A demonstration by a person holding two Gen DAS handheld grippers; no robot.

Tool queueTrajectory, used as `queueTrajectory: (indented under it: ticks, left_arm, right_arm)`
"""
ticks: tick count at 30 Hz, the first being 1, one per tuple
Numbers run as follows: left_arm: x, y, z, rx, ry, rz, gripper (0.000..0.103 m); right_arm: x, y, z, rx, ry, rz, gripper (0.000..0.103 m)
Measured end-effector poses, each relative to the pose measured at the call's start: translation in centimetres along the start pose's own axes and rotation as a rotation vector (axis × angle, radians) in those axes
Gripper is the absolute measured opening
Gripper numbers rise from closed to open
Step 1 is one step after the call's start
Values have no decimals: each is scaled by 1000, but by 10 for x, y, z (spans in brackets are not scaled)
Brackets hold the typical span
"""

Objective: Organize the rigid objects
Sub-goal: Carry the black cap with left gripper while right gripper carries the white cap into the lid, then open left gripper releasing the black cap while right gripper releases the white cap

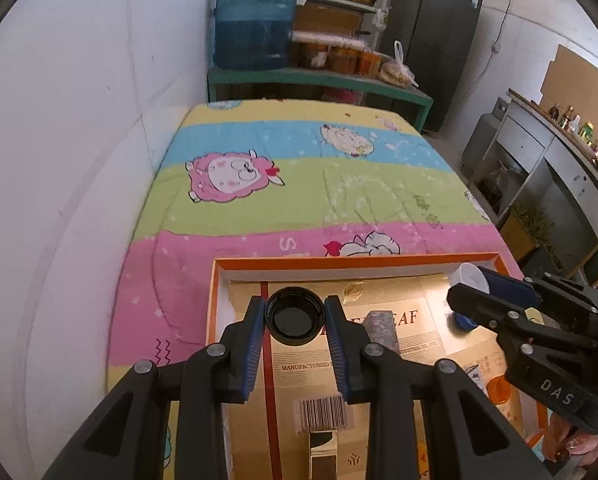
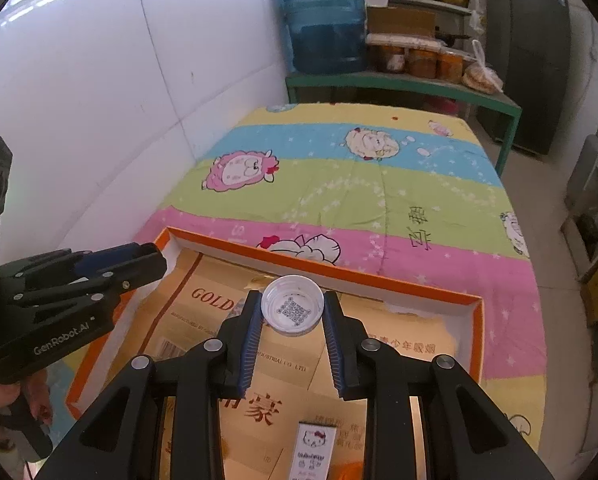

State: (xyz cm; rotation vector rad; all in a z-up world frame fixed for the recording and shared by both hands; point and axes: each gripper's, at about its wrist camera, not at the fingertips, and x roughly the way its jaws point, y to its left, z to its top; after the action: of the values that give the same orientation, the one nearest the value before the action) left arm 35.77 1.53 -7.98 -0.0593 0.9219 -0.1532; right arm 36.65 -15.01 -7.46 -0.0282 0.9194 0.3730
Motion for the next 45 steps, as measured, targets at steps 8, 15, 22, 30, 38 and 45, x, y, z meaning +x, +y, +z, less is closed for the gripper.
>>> queueTrajectory:
  ticks: [8, 15, 22, 30, 38, 45]
  left_arm:
    - [19, 4, -1, -4, 33, 10, 31]
    - [30, 7, -5, -4, 51, 14, 31]
    - [39, 9, -8, -9, 68, 16, 31]
    - [46, 12, -10, -15, 86, 14, 31]
    - [49, 12, -10, -17, 96, 3, 31]
    - [46, 14, -11, -29, 81, 3, 36]
  right_arm:
    - [30, 2, 1, -41, 75, -19, 30]
    - [47, 2, -3, -50, 106, -18, 30]
    - [54, 1, -4, -55, 122, -23, 30]
    - [63, -1, -7, -55, 143, -22, 31]
    - [64, 0, -6, -58, 148, -22, 31]
    - [64, -2, -6, -49, 142, -14, 35]
